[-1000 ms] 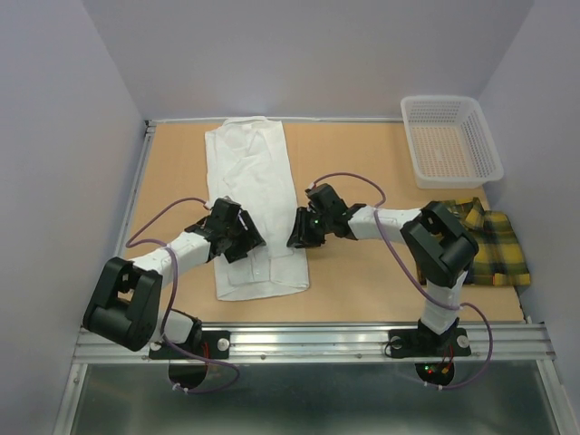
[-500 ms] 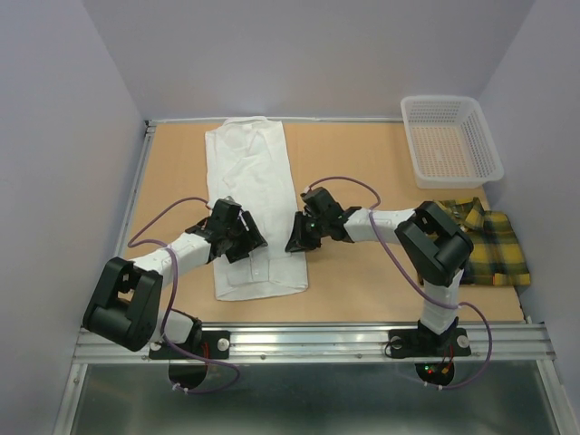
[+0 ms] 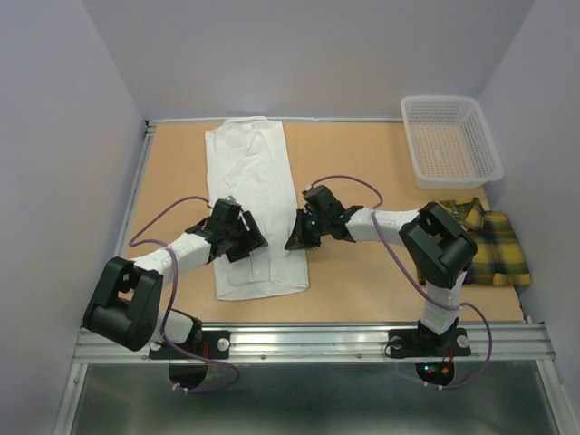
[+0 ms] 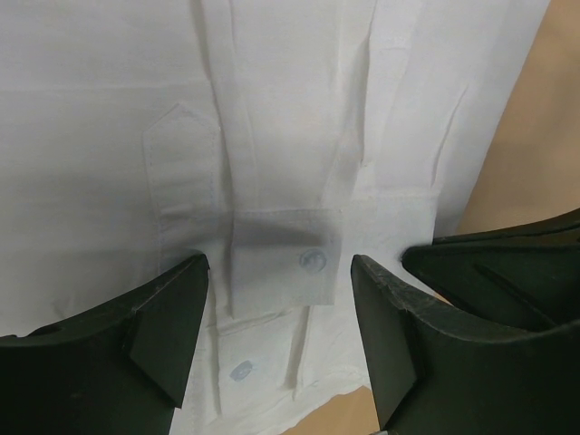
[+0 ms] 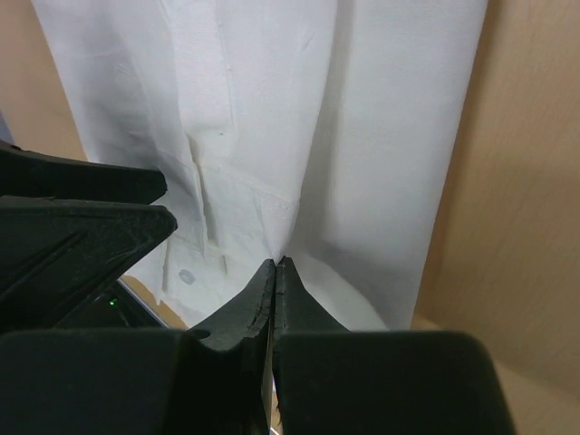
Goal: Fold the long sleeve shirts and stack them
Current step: Fold the shirt
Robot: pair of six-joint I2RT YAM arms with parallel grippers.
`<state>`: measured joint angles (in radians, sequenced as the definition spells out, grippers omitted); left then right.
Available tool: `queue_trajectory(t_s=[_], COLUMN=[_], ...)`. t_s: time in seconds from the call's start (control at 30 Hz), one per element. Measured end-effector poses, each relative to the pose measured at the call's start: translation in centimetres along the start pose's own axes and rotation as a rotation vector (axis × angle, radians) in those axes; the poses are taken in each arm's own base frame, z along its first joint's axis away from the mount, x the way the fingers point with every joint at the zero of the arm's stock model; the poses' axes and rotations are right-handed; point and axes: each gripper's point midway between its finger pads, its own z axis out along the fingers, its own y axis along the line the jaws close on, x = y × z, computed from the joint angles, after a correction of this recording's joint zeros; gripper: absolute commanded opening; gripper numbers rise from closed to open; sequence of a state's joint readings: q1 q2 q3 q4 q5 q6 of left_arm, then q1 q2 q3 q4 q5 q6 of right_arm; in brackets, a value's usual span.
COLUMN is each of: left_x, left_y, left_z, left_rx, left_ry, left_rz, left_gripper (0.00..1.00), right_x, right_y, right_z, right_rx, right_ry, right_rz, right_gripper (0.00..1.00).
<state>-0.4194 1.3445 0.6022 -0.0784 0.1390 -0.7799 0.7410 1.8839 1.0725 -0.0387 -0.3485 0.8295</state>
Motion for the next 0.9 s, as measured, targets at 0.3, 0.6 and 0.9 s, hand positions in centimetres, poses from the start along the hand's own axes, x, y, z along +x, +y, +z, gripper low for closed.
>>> queue_trajectory(t_s=[0.3, 0.6, 0.9], left_x=[0.0, 0.0, 0.2], left_y=[0.0, 0.0, 0.1], left_z=[0.0, 0.0, -0.3], left_rx=[0.002, 0.002, 0.0], left_ry=[0.002, 0.003, 0.009], left_rz=[0.005, 0.006, 0.005], left_gripper=[0.76, 0.76, 0.76], right_x=[-1.2, 0.1, 1.4], right_y=[2.9, 2.4, 3.0], right_z=[-2.3, -3.3, -3.3], right_rx=[-0.064, -0.064, -0.077], right_ry=[-0.051, -0.037, -0.001], right_rz=[0.01, 0.05, 0.079], right_gripper=[0.01, 0.01, 0.01])
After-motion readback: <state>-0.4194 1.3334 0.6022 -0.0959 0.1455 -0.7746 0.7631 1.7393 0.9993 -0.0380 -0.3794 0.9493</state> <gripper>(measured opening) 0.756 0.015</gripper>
